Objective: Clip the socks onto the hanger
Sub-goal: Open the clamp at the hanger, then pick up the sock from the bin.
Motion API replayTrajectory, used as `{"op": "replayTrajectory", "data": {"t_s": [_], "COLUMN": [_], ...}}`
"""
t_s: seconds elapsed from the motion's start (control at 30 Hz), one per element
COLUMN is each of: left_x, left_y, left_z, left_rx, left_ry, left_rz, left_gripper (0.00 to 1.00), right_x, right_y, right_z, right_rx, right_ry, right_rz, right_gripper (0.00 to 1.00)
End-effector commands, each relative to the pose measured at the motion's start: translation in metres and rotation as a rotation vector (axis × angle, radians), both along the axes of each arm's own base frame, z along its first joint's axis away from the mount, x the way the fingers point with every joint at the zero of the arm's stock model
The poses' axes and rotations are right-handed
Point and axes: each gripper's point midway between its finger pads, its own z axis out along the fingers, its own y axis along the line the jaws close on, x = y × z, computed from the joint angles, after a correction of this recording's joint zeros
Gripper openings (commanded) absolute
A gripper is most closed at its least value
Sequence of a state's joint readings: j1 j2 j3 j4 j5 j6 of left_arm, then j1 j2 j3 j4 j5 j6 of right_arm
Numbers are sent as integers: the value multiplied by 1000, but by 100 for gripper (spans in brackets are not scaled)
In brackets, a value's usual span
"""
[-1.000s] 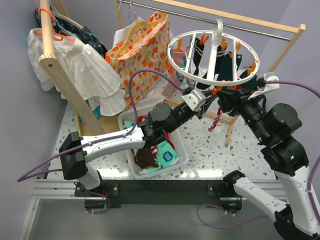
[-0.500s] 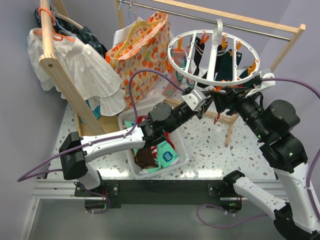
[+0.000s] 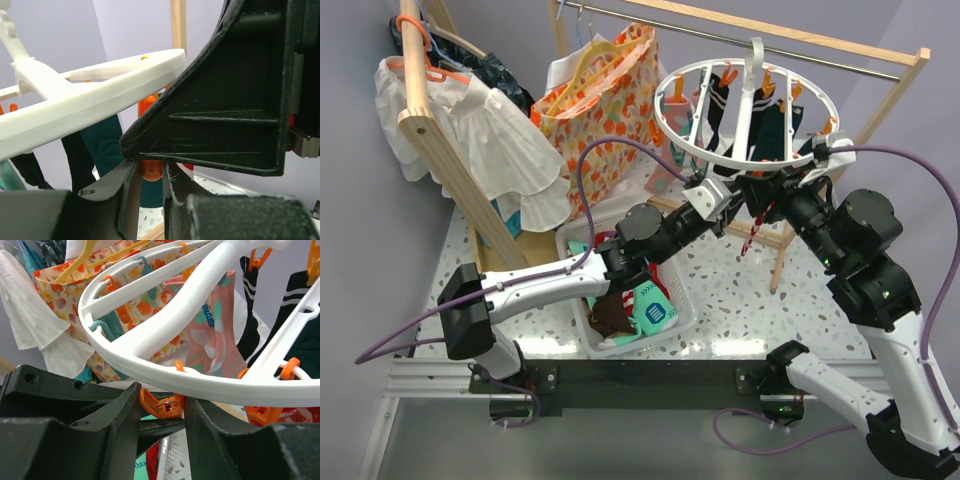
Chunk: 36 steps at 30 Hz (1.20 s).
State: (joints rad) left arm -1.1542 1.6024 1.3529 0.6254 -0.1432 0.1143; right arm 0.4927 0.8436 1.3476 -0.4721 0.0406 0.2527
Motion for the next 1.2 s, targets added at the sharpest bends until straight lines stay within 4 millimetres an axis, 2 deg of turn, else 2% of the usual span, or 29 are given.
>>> {"op": "replayTrajectory", "data": {"t_s": [0.0, 0.03, 0.17, 0.2, 0.3, 0.33, 0.37, 0.43, 0.47, 0.53, 0.57, 0.63, 0.67, 0.7, 0.77, 0.8, 0.83, 0.9, 0.93, 1.0, 1.03, 1.17], "left_x": [-8, -9, -8, -9, -8, -7, -8, -6, -8, -5, -6, -1, 0, 1, 10, 11, 13, 22, 33, 41, 51, 67], "left_y": [11, 11, 17, 18, 27, 30, 35, 42, 50, 58, 67, 78, 86, 91, 109, 119, 126, 147, 160, 179, 190, 205], "left_z": [26, 24, 18, 16, 15, 9, 12, -1, 2, -20, -19, -47, -53, -77, -103, -131, -144, -183, -199, -223, -234, -257], "left_rx": [-59, -55, -50, -48, -54, -45, -53, -28, -41, 6, -8, 45, 42, 111, 141, 228, 249, 306, 286, 308, 299, 310], "left_ry": [-23, -21, -10, -7, 2, 14, 16, 49, 65, 120, 148, 236, 284, 340, 446, 504, 545, 685, 778, 869, 912, 988], "left_rz": [-27, -28, -14, -11, 11, 25, 31, 55, 62, 95, 104, 163, 184, 220, 321, 368, 398, 452, 478, 523, 561, 594], "left_gripper": [0, 2, 9, 11, 27, 36, 40, 51, 54, 60, 61, 62, 62, 63, 63, 64, 64, 64, 64, 63, 61, 55], "right_x": [4, 4, 2, 2, 1, 0, 1, 0, 0, 0, -1, 0, 0, -1, -1, -1, -1, -2, -1, -1, -1, -1], "right_y": [6, 6, 4, 3, 3, 3, 3, 2, 2, 0, -1, -2, -2, -2, -3, -3, -4, -5, -5, -4, -5, -6], "right_z": [13, 12, 12, 11, 9, 8, 7, 5, 5, 4, 4, 2, 1, 1, 0, -2, -2, -4, -6, -7, -8, -10], "right_rx": [41, 39, 33, 33, 30, 31, 28, 26, 24, 18, 16, 11, 7, 7, 1, -3, -6, -14, -17, -19, -21, -30], "right_ry": [-48, -48, -51, -49, -46, -45, -45, -42, -43, -45, -47, -44, -43, -43, -46, -41, -42, -41, -35, -33, -33, -30], "right_rz": [16, 15, 10, 10, 10, 11, 8, 8, 5, -3, -3, -8, -8, -6, -8, -11, -14, -16, -16, -14, -17, -22], "right_gripper": [33, 26, 11, 10, 7, 7, 7, 7, 7, 7, 7, 7, 7, 7, 7, 7, 7, 7, 7, 7, 7, 7]}}
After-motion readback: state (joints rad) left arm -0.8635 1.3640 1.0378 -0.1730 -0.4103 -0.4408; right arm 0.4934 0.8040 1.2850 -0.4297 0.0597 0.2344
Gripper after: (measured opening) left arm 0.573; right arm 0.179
